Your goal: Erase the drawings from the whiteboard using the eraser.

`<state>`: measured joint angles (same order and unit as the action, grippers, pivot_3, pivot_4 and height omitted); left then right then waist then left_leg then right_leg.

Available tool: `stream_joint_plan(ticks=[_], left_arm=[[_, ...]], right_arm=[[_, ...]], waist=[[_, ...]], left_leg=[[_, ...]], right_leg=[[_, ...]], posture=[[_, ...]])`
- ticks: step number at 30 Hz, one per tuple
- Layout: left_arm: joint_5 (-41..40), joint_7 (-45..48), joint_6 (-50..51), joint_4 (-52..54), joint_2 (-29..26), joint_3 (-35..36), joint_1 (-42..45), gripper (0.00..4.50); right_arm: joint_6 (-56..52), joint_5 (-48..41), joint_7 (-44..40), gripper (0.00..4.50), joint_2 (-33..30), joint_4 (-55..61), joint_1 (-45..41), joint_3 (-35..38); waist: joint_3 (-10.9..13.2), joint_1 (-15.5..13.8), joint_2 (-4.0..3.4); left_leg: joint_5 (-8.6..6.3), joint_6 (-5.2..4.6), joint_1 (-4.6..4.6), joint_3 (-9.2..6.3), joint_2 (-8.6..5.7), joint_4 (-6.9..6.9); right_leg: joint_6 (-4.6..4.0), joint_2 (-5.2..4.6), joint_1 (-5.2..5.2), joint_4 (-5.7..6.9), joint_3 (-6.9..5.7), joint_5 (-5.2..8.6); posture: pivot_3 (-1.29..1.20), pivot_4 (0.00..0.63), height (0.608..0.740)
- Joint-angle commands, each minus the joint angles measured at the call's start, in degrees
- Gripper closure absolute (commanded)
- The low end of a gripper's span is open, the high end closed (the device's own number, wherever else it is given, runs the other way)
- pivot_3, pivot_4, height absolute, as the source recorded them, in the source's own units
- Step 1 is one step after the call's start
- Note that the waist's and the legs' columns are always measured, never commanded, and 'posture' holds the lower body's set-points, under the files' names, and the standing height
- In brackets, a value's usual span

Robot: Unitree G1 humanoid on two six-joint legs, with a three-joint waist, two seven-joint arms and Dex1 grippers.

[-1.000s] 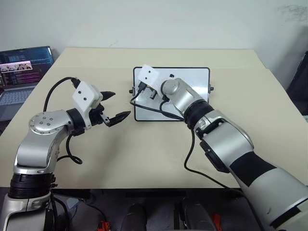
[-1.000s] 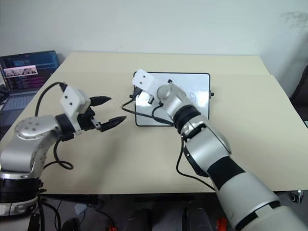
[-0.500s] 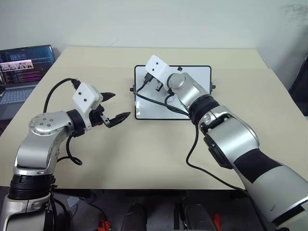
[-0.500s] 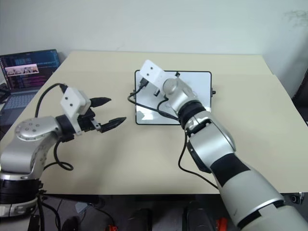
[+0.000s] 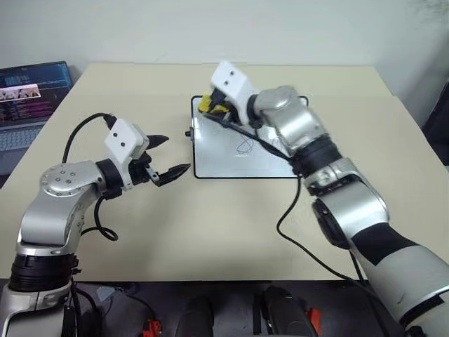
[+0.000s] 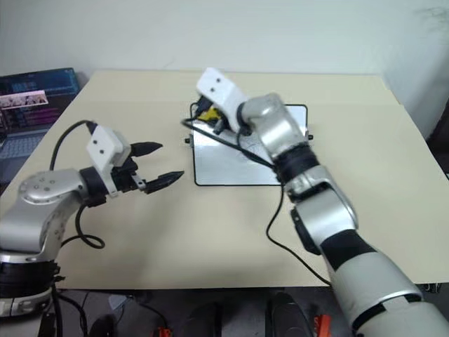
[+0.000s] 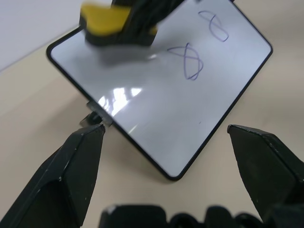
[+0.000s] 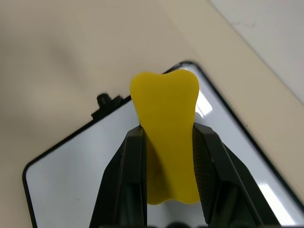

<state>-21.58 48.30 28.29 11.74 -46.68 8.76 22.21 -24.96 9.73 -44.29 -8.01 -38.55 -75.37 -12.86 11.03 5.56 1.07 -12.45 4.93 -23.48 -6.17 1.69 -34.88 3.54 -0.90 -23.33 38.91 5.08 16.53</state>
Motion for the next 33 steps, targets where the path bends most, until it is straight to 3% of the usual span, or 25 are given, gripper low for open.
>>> stream_joint_plan(ticks=[1, 7, 18, 26, 33], left_arm=[[-0.8, 0.4, -0.2, 2.3, -1.4, 1.8, 1.0, 0.00], [0.0, 1.4, -1.0, 0.5, -1.3, 0.0, 3.0, 0.00], [1.3, 3.4, -2.9, -2.6, -1.2, -2.9, 6.0, 0.00], [2.1, 4.5, -3.3, -3.2, -1.4, -3.9, 6.9, 0.00], [2.8, 5.0, -3.5, -3.7, -1.1, -3.9, 6.9, 0.00]], right_arm=[[-2.8, -0.8, -5.3, 3.53, -8.2, 16.0, 8.1, -0.1], [-4.2, -3.9, -10.5, 3.53, -21.7, 29.1, 19.0, 3.6], [-6.7, -6.6, -12.2, 3.53, -34.5, 34.7, 26.6, 7.3], [-5.0, -8.2, -11.7, 3.53, -37.7, 34.5, 28.7, 7.9], [-5.5, -8.6, -10.4, 3.53, -36.6, 34.0, 28.2, 7.5]], waist=[[0.0, -0.8, 0.00], [0.0, -1.0, 0.00], [0.0, -0.7, 0.02], [0.0, -0.7, 0.02], [0.0, -0.7, 0.02]], left_leg=[[-0.05, 0.08, -0.05, -0.01, -0.01, -0.01], [-0.09, 0.14, -0.26, 0.03, -0.18, -0.10], [-0.09, 0.13, -0.14, 0.13, -0.17, -0.12], [-0.09, 0.13, -0.12, 0.13, -0.16, -0.14], [-0.08, 0.13, -0.12, 0.13, -0.16, -0.19]], right_leg=[[0.02, -0.03, -0.01, -0.03, -0.03, 0.06], [0.07, -0.19, -0.13, -0.03, -0.04, 0.15], [0.06, -0.16, -0.10, 0.04, 0.08, 0.16], [0.06, -0.16, -0.08, 0.06, 0.07, 0.16], [0.06, -0.16, -0.07, 0.08, 0.07, 0.16]], posture=[[0.00, 0.150, 0.740], [0.00, 0.150, 0.740], [0.00, 0.150, 0.740], [0.00, 0.150, 0.740], [0.00, 0.150, 0.740]])
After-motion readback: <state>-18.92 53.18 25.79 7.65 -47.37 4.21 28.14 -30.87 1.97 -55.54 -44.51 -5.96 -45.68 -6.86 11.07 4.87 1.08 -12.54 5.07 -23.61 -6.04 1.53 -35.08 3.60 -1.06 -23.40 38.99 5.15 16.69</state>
